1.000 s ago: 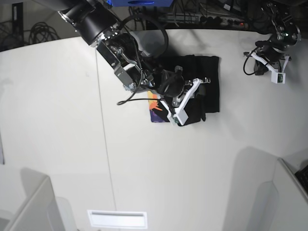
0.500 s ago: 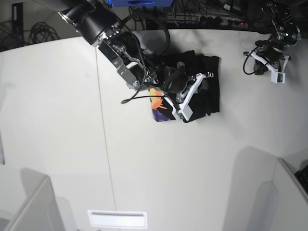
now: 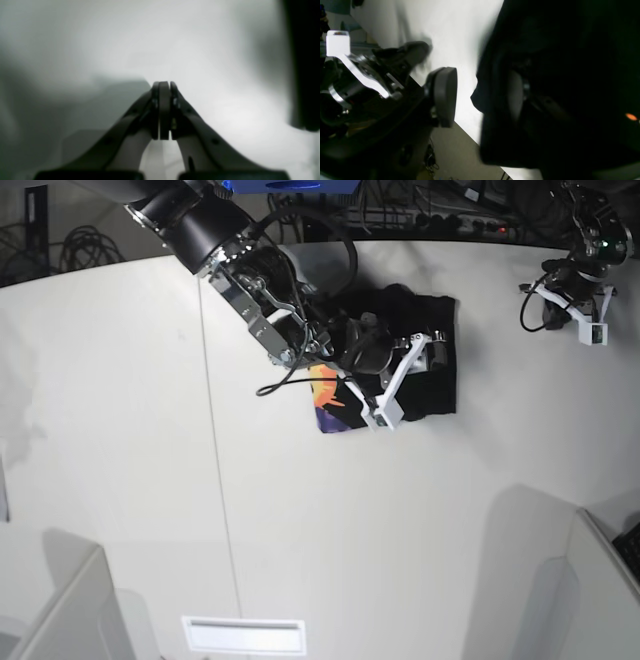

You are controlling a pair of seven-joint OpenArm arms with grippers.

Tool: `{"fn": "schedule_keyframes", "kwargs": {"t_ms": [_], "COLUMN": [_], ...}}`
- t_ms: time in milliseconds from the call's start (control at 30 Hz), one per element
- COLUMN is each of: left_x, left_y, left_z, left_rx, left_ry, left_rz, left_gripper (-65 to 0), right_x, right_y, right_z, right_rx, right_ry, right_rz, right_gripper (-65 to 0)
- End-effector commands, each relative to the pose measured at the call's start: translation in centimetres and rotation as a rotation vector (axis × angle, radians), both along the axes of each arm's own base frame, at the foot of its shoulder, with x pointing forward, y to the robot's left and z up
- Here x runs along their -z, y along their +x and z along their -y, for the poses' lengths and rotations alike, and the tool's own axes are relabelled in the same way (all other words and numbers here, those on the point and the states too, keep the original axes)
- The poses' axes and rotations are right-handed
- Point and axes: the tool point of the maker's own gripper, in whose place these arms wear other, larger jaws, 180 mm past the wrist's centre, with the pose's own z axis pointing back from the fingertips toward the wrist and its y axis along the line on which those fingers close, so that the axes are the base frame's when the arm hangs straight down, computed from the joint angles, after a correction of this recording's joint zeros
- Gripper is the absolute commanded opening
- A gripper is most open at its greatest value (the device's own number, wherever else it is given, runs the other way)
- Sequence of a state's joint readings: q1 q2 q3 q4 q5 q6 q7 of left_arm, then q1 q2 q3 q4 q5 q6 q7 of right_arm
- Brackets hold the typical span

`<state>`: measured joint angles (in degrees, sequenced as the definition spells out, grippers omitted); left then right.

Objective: Fold the T-shirt properly
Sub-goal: 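Lay the held end over the strip's middle with the right gripper, then release the fold with the right gripper and withdraw it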

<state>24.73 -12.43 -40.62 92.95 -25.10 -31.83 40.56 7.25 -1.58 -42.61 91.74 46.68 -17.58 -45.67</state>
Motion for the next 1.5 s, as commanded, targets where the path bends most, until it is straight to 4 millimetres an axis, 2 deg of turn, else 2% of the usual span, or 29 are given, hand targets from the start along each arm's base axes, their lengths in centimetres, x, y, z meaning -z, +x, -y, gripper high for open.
{"fn": "schedule_keyframes", "kwargs": {"t_ms": [0, 133, 300, 367, 433, 533, 600, 633, 767, 867, 933, 1000, 1133, 1300, 1467], "left_x": [-1.1, -1.2, -1.2, -1.2, -1.2, -1.7, -2.1, -2.3, -3.5, -4.1, -4.4, -4.5, -4.5, -4.3, -4.3], "left_y": [0.7, 0.7, 0.7, 0.7, 0.7, 0.3, -0.1, -0.2, -1.0, -1.6, -2.0, -2.2, -2.3, -2.2, -2.3], "left_z": [-0.1, -0.2, -0.1, -0.1, -0.2, -1.5, -2.4, -2.7, -3.7, -5.1, -5.7, -6.1, -6.1, -5.9, -5.8], "left_rx": [0.019, 0.019, 0.019, 0.019, 0.017, -0.018, -0.042, -0.041, -0.003, -0.049, -0.067, -0.073, -0.076, -0.071, -0.072], "left_ry": [0.010, 0.013, 0.012, 0.012, 0.013, 0.030, 0.043, 0.047, 0.069, 0.089, 0.099, 0.107, 0.105, 0.100, 0.099], "left_rz": [0.039, 0.039, 0.041, 0.041, 0.041, 0.050, 0.056, 0.060, 0.083, 0.091, 0.095, 0.093, 0.092, 0.090, 0.089], "left_gripper": [-65.0, -65.0, -65.0, -65.0, -65.0, -65.0, -65.0, -65.0, -65.0, -65.0, -65.0, -65.0, -65.0, -65.0, -65.0], "right_x": [-1.7, -2.4, -1.7, -2.7, -4.8, -6.5, -6.8, -6.4, -3.8, -2.3, -1.9, -0.6, 1.8, 3.2, 2.6], "right_y": [0.8, 0.7, 1.3, 1.1, 0.9, 1.8, 2.8, 3.0, 2.9, 2.1, 1.6, 1.1, 1.5, 1.9, 0.8], "right_z": [-0.8, -1.7, -2.7, -3.6, -4.0, -2.0, -0.1, 0.7, 3.5, 4.5, 4.5, 4.6, 5.6, 6.0, 3.7], "right_rx": [-0.002, -0.006, -0.019, -0.071, -0.123, -0.094, -0.054, -0.039, 0.016, 0.017, 0.013, 0.009, 0.025, 0.031, -0.020], "right_ry": [0.046, 0.066, 0.048, 0.058, 0.078, 0.074, 0.056, 0.046, -0.007, -0.034, -0.038, -0.062, -0.117, -0.153, -0.129], "right_rz": [0.036, 0.039, 0.018, 0.060, 0.147, 0.215, 0.234, 0.225, 0.172, 0.142, 0.127, 0.084, 0.043, 0.016, 0.017], "right_gripper": [-34.2, -34.1, -34.2, -34.4, -35.3, -46.2, -58.2, -64.4, -65.0, -65.0, -65.0, -65.0, -65.0, -65.0, -65.0]}}
